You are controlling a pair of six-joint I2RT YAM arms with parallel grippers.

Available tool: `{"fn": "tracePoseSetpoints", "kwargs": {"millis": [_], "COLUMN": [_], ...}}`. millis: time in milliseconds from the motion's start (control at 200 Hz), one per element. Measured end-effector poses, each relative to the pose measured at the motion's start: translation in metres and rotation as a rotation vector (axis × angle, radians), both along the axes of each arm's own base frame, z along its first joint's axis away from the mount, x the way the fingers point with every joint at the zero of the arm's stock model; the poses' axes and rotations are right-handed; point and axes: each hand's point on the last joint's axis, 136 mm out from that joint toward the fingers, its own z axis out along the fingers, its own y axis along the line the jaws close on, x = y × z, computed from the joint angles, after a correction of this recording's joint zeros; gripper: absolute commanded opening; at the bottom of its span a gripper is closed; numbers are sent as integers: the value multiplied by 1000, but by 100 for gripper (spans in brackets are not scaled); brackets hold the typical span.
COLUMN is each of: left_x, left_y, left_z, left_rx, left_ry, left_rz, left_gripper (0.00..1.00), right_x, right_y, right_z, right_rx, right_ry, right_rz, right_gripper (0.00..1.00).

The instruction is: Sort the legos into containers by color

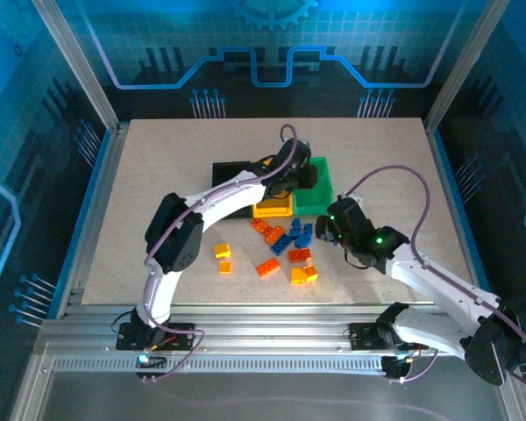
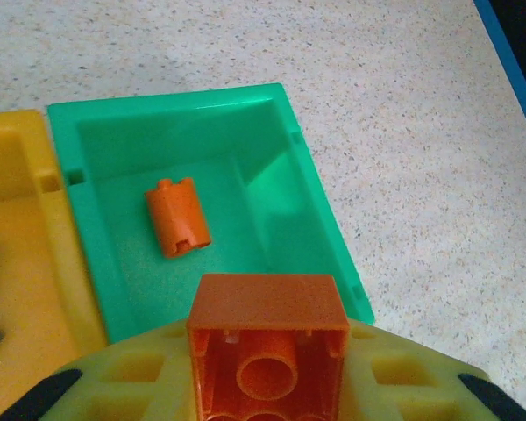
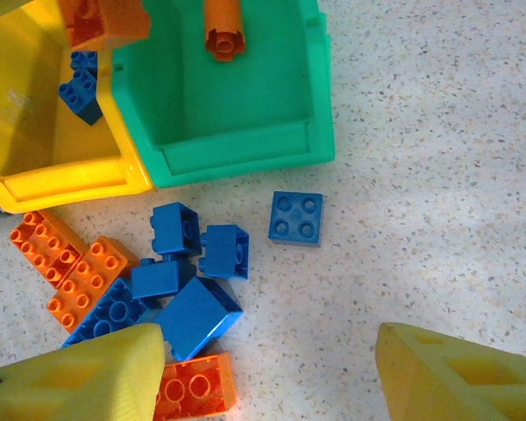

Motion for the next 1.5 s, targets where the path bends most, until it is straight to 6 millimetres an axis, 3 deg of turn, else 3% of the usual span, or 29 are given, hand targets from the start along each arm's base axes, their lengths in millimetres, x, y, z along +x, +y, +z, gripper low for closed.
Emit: {"fn": "tracePoseSetpoints", "kwargs": {"millis": [160,280,370,410,575,760,860,961,1196,1496], "left_x": [6,8,10,10,-17,-67,-96,-122,-183,-214], "left_y": [-14,-21,-25,-26,-7,31,53,76,126,168], "left_z": [-7,2,11,15,36,95,114,111,61,58], "left_rx": [-41,-86,-122,-140,-203,-342,-401,-417,-394,-422], "left_ry": [-1,-15,-28,-39,-59,-143,-181,-187,-122,-149], "left_rz": [-22,-34,-38,-43,-43,-49,-51,-48,-19,56], "left_gripper": [55,67,84,99,99,99,99,99,99,99], "right_x": [-3,-3,-4,-4,-2,15,25,36,55,79], "right_y": [-3,-3,-3,-3,-2,-2,-7,-12,-5,-2], "right_z": [3,2,0,0,-10,-46,-62,-76,-104,-115], "right_rx": [6,6,3,2,-15,-32,-28,-19,-20,-34], "right_ry": [-8,-7,-3,-1,28,117,151,172,229,244], "right_rz": [-2,-2,-2,-1,0,-27,-60,-88,-82,-96], "right_gripper": [69,72,74,75,76,66,64,66,66,59]}}
